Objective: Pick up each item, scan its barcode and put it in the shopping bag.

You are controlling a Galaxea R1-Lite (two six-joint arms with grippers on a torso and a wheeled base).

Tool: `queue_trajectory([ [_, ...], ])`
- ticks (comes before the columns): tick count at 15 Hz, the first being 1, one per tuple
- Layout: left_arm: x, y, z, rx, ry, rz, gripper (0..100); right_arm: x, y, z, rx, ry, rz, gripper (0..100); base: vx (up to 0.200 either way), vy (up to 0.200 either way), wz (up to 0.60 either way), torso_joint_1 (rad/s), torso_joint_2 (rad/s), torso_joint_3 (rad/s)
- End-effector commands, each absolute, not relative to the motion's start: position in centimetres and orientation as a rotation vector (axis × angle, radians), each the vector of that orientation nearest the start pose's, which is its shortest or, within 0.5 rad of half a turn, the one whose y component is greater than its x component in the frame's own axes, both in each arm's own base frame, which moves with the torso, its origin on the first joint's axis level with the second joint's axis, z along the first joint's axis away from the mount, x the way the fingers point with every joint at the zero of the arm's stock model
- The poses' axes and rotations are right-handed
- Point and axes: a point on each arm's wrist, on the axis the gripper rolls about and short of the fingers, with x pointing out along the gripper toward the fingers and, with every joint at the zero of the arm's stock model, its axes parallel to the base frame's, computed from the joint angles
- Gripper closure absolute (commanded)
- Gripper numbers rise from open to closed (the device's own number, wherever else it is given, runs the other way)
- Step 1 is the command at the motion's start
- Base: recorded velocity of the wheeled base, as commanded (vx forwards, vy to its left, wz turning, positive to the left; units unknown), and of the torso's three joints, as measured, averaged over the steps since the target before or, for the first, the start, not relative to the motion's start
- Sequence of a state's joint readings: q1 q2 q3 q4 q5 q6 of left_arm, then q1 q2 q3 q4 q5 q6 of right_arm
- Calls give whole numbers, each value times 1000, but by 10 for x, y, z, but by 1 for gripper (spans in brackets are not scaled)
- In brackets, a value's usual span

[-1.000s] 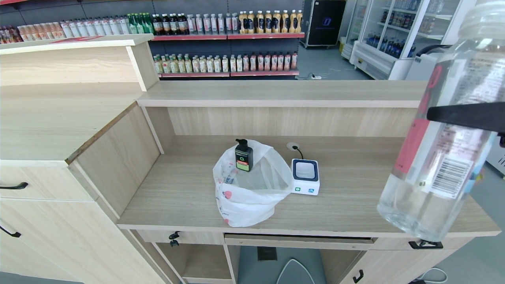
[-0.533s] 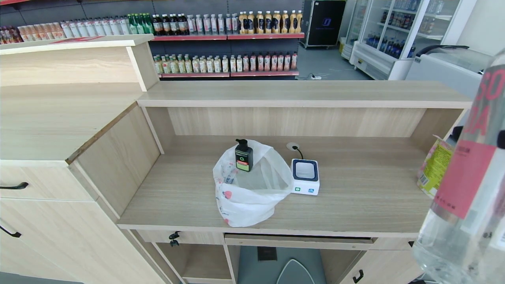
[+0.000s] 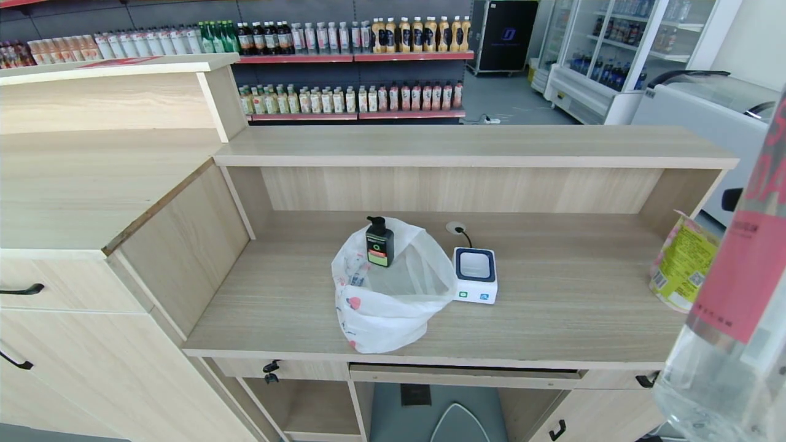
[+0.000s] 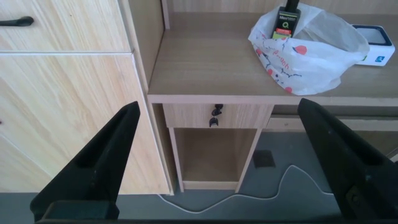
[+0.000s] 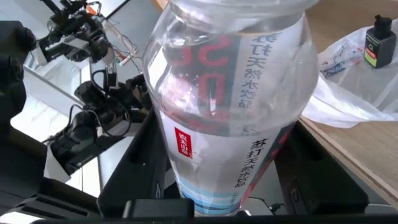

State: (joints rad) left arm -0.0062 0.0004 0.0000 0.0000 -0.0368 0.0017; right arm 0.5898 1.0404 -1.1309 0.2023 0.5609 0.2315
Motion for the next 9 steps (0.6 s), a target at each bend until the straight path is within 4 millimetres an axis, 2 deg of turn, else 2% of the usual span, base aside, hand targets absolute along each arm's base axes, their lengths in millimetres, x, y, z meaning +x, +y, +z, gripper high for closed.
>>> queue_trajectory([
  [1, -23, -1, 76, 2, 2, -43, 0, 88, 74, 337, 203, 260, 1137, 100, 0, 0, 0, 0, 0, 0],
  [6, -23, -1, 76, 2, 2, -43, 0, 93, 71, 329, 164, 255, 1085, 100, 0, 0, 0, 0, 0, 0],
  [9, -23, -1, 76, 2, 2, -43, 0, 129, 48, 300, -67, 243, 772, 100, 0, 0, 0, 0, 0, 0],
])
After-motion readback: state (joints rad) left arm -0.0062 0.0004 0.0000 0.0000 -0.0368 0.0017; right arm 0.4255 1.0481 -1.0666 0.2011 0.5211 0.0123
